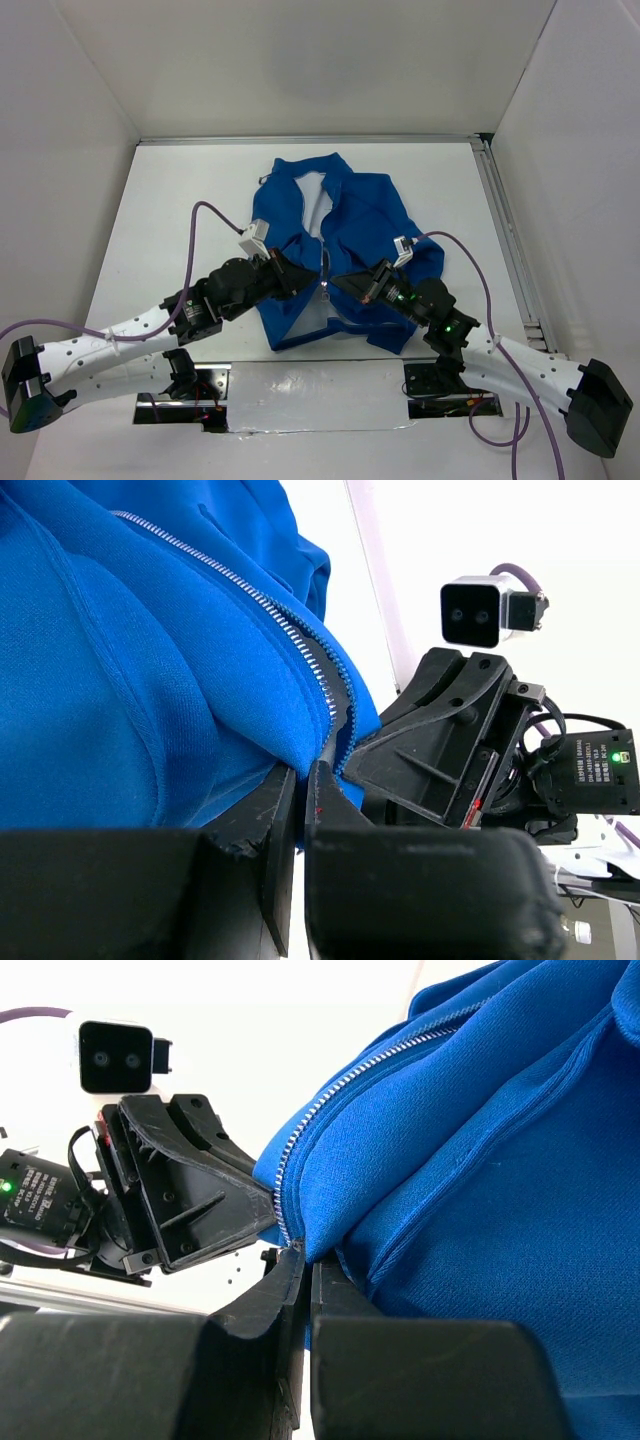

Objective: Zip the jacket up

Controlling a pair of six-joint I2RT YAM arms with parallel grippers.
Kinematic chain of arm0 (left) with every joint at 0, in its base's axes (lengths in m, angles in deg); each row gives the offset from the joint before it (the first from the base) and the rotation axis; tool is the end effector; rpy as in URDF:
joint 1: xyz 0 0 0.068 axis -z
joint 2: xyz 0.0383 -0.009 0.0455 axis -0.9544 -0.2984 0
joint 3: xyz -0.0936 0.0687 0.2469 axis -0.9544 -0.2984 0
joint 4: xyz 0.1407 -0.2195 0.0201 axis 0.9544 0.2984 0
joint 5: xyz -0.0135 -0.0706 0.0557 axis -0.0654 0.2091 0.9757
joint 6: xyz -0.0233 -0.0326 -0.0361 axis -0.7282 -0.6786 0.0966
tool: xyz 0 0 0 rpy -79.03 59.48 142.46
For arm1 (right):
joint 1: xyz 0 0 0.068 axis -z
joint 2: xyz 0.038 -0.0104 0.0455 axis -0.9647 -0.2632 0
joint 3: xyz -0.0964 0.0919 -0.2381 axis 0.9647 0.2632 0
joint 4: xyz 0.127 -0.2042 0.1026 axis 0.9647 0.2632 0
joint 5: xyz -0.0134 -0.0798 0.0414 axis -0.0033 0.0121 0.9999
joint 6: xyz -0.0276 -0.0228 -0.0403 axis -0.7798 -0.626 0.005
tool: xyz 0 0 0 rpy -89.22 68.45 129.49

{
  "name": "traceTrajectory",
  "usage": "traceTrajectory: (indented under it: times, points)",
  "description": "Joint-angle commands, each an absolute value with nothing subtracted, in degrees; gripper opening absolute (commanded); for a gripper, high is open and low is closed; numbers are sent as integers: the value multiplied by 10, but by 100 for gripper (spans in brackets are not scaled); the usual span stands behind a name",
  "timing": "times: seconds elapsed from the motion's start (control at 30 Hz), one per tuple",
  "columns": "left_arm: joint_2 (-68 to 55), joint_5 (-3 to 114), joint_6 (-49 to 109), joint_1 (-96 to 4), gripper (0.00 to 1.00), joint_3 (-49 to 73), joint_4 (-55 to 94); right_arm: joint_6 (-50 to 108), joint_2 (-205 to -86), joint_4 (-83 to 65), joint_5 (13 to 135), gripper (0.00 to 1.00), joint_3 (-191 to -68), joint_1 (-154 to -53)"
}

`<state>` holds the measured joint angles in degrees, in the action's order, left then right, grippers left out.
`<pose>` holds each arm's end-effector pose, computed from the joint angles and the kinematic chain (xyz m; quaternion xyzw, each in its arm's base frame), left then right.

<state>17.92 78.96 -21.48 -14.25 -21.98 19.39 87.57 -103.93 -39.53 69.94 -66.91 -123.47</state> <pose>0.1199 -0.1773 0.3015 -0.1142 0.7598 -0.5012 0.3981 0.1115 0.1303 0.2308 0.0777 0.6825 0.6208 0.3779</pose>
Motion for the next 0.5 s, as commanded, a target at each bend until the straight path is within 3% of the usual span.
traceTrajectory:
  times: [0.0,0.47]
  points:
    - [192,786,-207,-138,0,-221,165,878,-1031,-442,697,0,-695,-1232]
    - [198,785,-209,-138,0,-224,161,873,-1050,-439,702,0,-704,-1232]
